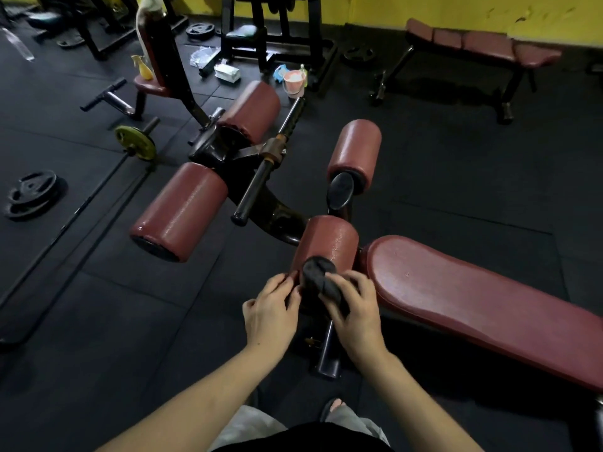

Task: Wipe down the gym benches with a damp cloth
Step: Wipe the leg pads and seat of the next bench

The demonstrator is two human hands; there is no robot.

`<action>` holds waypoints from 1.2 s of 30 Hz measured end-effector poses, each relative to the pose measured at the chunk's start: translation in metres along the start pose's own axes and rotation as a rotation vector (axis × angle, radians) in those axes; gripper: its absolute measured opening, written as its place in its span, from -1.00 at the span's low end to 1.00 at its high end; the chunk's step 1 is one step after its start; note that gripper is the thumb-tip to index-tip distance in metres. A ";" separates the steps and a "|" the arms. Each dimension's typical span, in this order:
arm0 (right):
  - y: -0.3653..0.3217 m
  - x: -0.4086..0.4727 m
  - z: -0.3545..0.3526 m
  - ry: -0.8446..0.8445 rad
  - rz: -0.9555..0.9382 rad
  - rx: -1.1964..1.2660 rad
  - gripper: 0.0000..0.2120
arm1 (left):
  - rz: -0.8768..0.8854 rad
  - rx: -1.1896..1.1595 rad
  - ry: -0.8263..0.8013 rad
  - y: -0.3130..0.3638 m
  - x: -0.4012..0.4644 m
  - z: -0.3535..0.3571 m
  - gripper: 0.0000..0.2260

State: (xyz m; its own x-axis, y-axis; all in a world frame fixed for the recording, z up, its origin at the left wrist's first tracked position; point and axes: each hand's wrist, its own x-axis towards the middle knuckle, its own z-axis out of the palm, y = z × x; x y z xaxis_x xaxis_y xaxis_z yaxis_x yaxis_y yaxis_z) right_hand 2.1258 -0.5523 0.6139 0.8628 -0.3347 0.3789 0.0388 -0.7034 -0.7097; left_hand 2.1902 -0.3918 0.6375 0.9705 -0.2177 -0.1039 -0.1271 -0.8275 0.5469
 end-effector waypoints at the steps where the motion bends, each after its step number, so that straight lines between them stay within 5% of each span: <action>1: 0.000 -0.007 -0.001 -0.017 -0.007 0.007 -0.60 | -0.015 -0.037 -0.010 -0.001 0.003 0.000 -0.70; 6: 0.012 0.079 0.005 -0.017 -0.098 -0.056 -0.67 | -0.258 -0.203 -0.137 -0.009 0.017 -0.004 -0.66; 10: 0.025 0.129 0.006 0.039 0.071 -0.046 -0.68 | -0.250 -0.309 -0.064 -0.005 0.011 -0.006 -0.71; 18: 0.007 0.006 -0.005 -0.061 -0.087 -0.055 -0.60 | -0.230 -0.353 -0.049 -0.001 0.005 -0.001 -0.71; 22: 0.037 0.065 -0.004 -0.029 -0.087 -0.100 -0.64 | -0.224 -0.352 -0.074 -0.003 0.007 -0.001 -0.69; 27: 0.053 0.128 -0.001 0.063 0.150 -0.047 -0.68 | -0.235 -0.345 -0.088 -0.002 0.007 -0.004 -0.68; 36: 0.013 -0.004 -0.009 -0.067 -0.051 0.037 -0.60 | -0.238 -0.374 -0.076 -0.008 0.007 0.007 -0.65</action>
State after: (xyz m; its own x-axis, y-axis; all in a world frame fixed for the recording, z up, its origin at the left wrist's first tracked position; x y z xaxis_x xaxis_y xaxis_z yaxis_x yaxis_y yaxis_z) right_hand 2.1186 -0.5654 0.6082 0.8910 -0.2550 0.3755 0.1015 -0.6943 -0.7125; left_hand 2.1963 -0.3901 0.6266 0.9440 -0.0926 -0.3166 0.1947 -0.6183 0.7614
